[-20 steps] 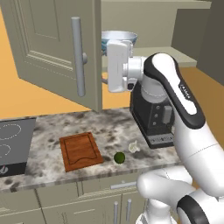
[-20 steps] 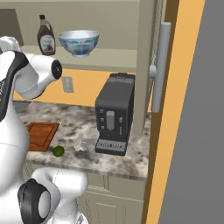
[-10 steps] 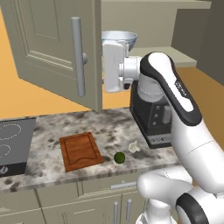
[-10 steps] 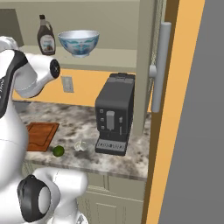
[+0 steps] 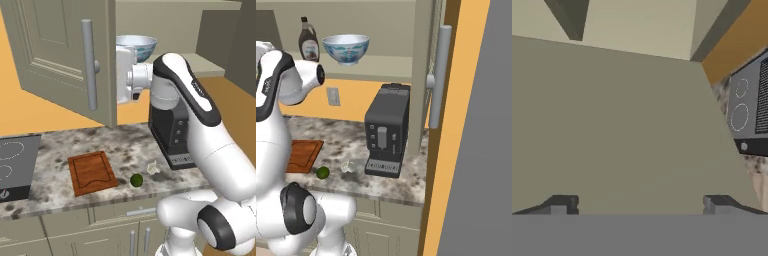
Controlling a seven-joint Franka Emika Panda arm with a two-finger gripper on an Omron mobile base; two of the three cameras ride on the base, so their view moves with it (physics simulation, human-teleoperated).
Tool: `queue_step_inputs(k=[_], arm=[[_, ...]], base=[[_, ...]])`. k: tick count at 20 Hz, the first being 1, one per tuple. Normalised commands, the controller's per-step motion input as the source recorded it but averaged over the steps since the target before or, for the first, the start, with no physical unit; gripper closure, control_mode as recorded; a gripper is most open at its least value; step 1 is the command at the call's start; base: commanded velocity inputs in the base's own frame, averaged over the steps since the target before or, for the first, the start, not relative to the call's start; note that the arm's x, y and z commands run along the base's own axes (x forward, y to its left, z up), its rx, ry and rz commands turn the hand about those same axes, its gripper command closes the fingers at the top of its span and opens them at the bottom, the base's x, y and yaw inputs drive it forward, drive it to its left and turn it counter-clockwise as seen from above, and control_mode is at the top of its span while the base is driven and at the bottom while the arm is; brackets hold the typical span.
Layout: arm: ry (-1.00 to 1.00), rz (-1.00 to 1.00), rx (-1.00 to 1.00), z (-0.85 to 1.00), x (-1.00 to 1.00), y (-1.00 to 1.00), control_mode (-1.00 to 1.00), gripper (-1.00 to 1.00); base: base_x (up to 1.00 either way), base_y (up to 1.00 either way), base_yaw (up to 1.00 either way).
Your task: Open the cabinet. Place the bowl and condiment on the counter. Then place the lime and garlic on the cutting board.
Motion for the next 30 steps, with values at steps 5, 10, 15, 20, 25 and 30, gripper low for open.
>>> queue_step_inputs(k=[5, 10, 15, 20, 25, 30], arm=[[-0.05, 0.15, 0.00, -0.01, 0.10, 0.23, -1.00, -1.00], [-0.11, 0.14, 0.00, 0.00, -0.04, 0.35, -1.00, -1.00], [-0.15, 0.08, 0.00, 0.00, -0.45, 0.56, -1.00, -1.00], [-0.19, 0.00, -0.02, 0.02, -0.70, 0.62, -1.00, -1.00], [-0.18, -0.01, 0.00, 0.07, -0.65, 0.55, -1.00, -1.00], [-0.15, -0.03, 0.00, 0.01, -0.38, 0.55, -1.00, -1.00]], base=[[0.00, 0.00, 0.00], [0.00, 0.00, 0.00], [0.00, 0.00, 0.00], [0.00, 0.00, 0.00], [0.00, 0.00, 0.00], [0.00, 0.00, 0.00]])
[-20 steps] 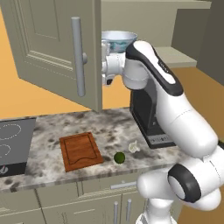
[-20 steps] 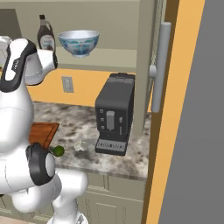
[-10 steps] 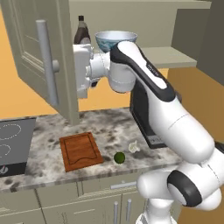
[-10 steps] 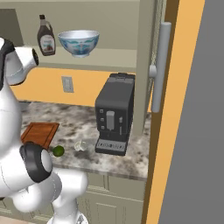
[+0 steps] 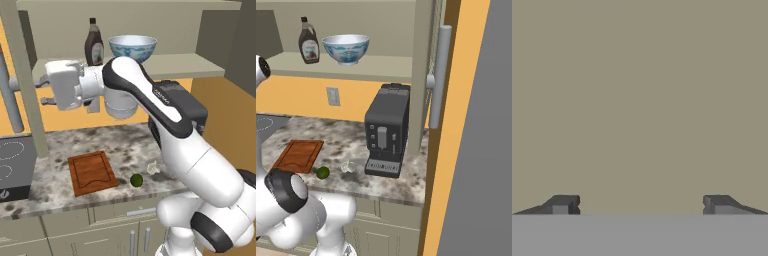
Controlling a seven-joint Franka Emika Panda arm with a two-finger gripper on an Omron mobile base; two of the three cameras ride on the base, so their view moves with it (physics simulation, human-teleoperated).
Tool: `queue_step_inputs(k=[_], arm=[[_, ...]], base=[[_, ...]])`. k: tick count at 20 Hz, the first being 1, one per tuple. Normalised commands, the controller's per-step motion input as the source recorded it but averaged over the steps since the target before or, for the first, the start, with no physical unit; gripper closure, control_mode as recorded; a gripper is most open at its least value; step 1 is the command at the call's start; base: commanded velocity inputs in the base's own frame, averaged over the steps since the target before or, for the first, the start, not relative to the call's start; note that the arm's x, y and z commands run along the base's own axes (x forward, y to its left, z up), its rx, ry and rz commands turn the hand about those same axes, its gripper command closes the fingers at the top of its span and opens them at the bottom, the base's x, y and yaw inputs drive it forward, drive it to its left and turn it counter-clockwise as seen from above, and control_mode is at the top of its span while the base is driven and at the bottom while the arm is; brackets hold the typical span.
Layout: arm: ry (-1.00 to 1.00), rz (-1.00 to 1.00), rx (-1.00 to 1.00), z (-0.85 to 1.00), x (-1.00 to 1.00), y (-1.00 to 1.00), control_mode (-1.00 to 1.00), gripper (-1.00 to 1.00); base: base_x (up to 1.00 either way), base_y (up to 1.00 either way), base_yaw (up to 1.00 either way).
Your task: Open the cabinet. Place the bowl and condiment on the counter. Then place the lime and garlic on the cutting board.
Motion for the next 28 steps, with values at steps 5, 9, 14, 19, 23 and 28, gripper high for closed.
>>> queue_step_inputs(k=[5, 9, 14, 19, 23, 28], arm=[[-0.14, -0.12, -0.01, 0.00, -0.01, 0.60, -1.00, -1.00], [-0.18, -0.17, -0.01, 0.00, 0.00, 0.54, -1.00, -1.00], [-0.21, -0.17, 0.00, 0.00, 0.00, 0.38, -1.00, -1.00], [-0.20, -0.18, 0.00, 0.02, 0.00, 0.02, -1.00, -1.00], [-0.11, -0.15, 0.00, 0.17, 0.00, -0.19, -1.00, -1.00], [0.03, -0.24, 0.02, 0.19, -0.11, -0.97, -1.00, -1.00]], base=[[0.00, 0.00, 0.00], [0.00, 0.00, 0.00], [0.00, 0.00, 0.00], [0.00, 0.00, 0.00], [0.00, 0.00, 0.00], [0.00, 0.00, 0.00]])
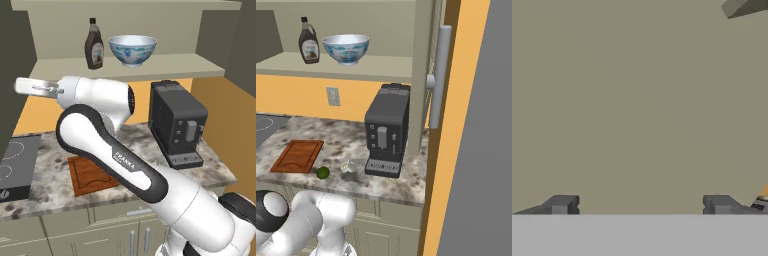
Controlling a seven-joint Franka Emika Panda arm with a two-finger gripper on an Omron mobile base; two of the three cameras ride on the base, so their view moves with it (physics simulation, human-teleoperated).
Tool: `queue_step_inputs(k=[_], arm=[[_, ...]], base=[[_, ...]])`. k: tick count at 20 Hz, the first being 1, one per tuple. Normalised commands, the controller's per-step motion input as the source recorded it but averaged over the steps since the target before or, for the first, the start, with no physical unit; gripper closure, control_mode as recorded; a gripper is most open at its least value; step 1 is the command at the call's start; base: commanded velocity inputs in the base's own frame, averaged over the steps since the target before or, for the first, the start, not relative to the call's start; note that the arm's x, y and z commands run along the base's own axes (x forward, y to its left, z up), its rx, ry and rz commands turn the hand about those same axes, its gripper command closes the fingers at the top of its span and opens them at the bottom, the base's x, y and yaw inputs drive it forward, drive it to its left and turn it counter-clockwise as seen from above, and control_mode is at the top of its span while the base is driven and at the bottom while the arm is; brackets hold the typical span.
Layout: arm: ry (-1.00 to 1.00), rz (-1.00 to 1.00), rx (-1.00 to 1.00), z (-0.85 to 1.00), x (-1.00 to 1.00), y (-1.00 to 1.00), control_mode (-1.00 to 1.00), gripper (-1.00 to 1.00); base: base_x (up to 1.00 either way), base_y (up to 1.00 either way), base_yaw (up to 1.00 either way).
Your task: Open the cabinet. Place the bowl and condiment on the counter. Then place the lime and garlic on the cutting board.
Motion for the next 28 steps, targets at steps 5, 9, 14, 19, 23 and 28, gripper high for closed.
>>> queue_step_inputs(k=[5, 9, 14, 19, 23, 28], arm=[[0.09, -0.25, 0.04, 0.09, -0.01, -1.00, -1.00, -1.00], [0.01, -0.07, 0.00, 0.00, -0.01, -0.77, -1.00, -1.00], [-0.12, -0.16, 0.00, 0.09, 0.00, -0.43, -1.00, -1.00], [-0.11, -0.21, 0.00, 0.26, 0.00, -0.46, -1.00, -1.00], [0.00, -0.32, -0.02, 0.33, 0.00, -0.41, -1.00, -1.00], [0.04, -0.34, -0.05, 0.39, 0.00, -0.42, -1.00, -1.00]], base=[[0.00, 0.00, 0.00], [0.00, 0.00, 0.00], [0.00, 0.00, 0.00], [0.00, 0.00, 0.00], [0.00, 0.00, 0.00], [0.00, 0.00, 0.00]])
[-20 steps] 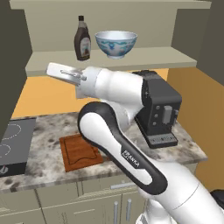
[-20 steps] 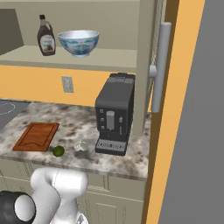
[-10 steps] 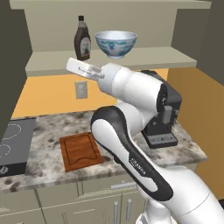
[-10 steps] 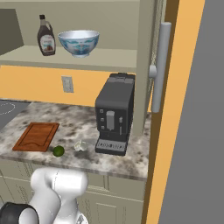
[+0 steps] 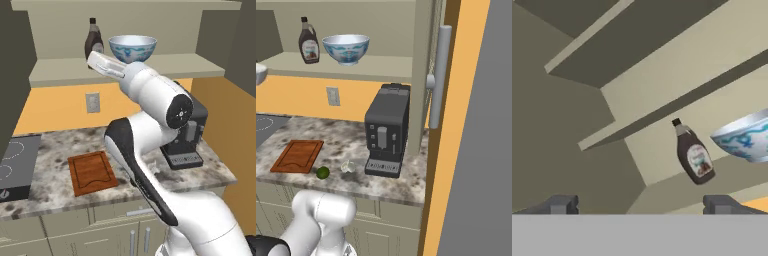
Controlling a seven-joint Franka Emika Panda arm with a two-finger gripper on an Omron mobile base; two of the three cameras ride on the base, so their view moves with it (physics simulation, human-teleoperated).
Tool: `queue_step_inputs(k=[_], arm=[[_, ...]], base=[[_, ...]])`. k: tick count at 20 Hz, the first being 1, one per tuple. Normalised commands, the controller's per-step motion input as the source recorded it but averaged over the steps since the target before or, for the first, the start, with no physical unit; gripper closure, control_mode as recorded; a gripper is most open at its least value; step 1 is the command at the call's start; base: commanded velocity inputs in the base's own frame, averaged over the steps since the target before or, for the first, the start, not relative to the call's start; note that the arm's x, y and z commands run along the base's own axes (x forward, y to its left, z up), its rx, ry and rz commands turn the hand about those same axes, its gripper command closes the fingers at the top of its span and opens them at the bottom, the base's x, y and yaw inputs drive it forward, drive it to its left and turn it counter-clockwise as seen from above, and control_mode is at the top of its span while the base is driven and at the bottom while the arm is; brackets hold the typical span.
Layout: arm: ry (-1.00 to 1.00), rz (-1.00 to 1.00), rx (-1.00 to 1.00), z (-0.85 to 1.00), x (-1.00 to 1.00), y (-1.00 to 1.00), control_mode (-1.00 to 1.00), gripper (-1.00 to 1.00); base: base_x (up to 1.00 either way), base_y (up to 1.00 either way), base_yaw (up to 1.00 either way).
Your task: Open the cabinet. Place the bowl and condiment on the counter. Then place the lime and garlic on the cutting board.
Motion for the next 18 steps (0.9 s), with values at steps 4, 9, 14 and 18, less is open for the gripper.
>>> queue_step_inputs(k=[4, 9, 14, 18], arm=[[0.10, -0.30, -0.13, 0.39, -0.03, -0.22, -1.00, -1.00], [0.16, -0.25, -0.17, 0.13, -0.05, -0.33, -1.00, -1.00], [0.04, -0.14, -0.15, -0.11, 0.00, -0.42, -1.00, -1.00], [0.03, -0.13, -0.14, -0.08, 0.00, -0.36, -1.00, -1.00]], base=[[0.00, 0.00, 0.00], [0.00, 0.00, 0.00], [0.00, 0.00, 0.00], [0.00, 0.00, 0.00]])
